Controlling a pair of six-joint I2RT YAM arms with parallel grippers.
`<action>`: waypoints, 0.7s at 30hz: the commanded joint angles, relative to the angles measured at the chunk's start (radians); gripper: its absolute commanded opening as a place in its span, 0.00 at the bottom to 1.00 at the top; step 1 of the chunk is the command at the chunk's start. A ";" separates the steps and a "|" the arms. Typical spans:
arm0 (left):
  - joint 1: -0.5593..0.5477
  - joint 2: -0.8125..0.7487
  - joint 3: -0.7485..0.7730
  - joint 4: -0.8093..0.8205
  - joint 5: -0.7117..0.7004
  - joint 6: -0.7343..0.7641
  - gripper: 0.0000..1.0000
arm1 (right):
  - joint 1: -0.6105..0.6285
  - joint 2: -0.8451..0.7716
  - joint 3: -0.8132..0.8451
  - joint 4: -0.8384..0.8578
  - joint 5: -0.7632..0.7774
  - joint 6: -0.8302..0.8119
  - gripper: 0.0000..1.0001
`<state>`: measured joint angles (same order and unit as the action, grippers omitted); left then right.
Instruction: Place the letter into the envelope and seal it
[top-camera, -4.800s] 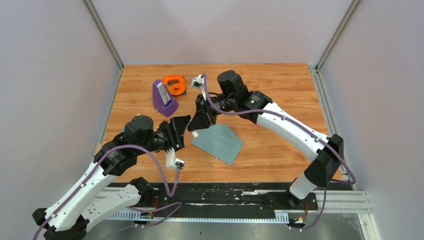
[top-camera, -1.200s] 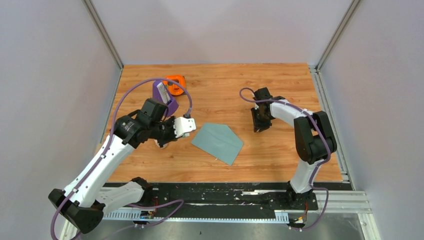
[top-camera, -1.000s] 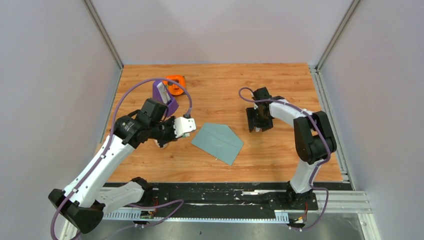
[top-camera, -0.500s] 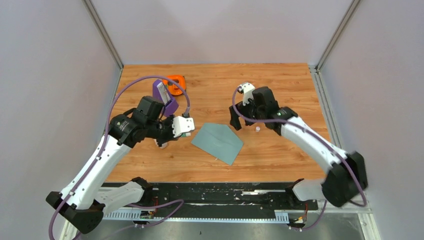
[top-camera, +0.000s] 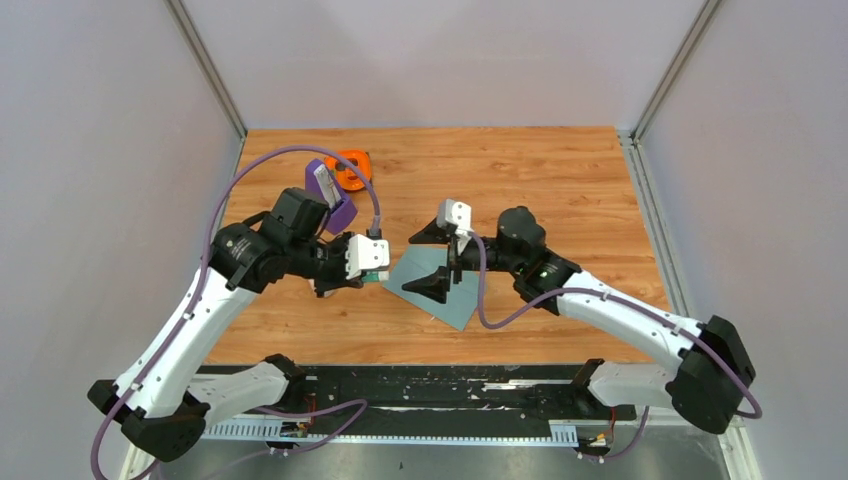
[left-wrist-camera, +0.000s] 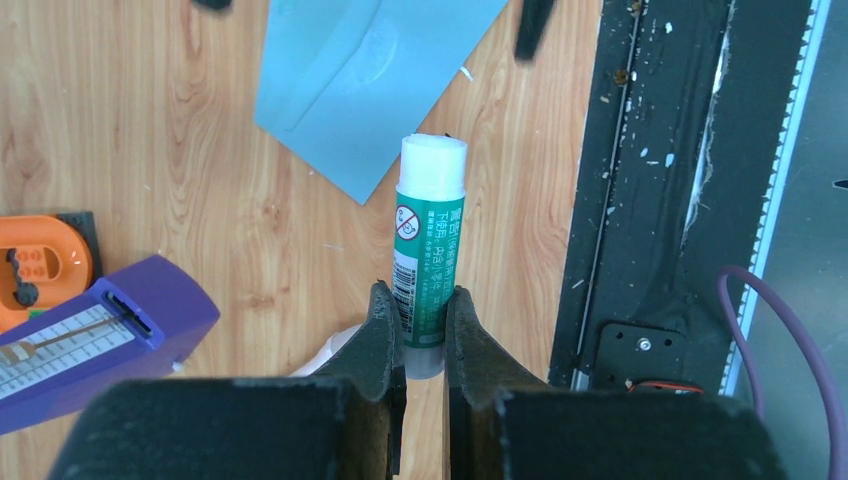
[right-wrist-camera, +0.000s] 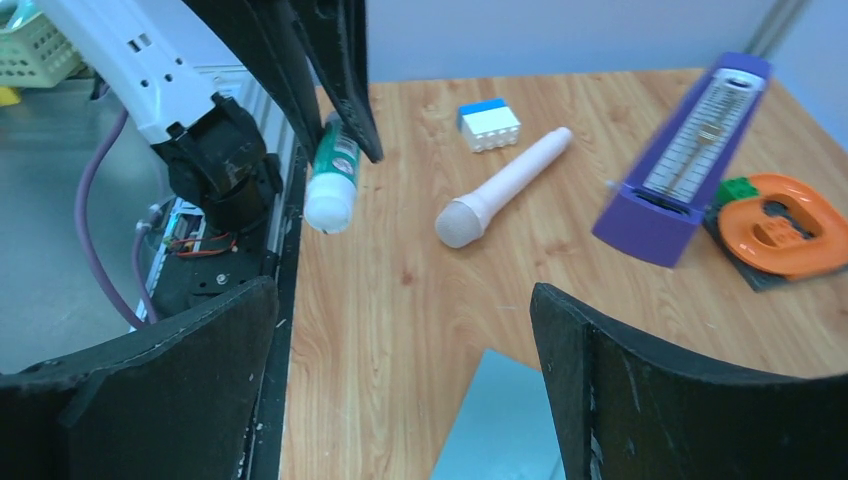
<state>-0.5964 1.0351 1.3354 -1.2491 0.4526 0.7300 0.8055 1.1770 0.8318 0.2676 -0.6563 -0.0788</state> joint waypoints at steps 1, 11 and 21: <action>-0.022 0.019 0.047 -0.011 0.028 -0.034 0.00 | 0.066 0.061 0.086 0.076 -0.064 -0.068 1.00; -0.039 0.053 0.071 -0.009 0.023 -0.057 0.00 | 0.113 0.182 0.181 0.041 -0.027 -0.059 0.80; -0.040 0.056 0.079 0.007 0.007 -0.064 0.00 | 0.117 0.208 0.193 0.013 -0.067 -0.069 0.64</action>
<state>-0.6334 1.0950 1.3777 -1.2598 0.4545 0.6857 0.9154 1.3853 0.9962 0.2794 -0.6907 -0.1322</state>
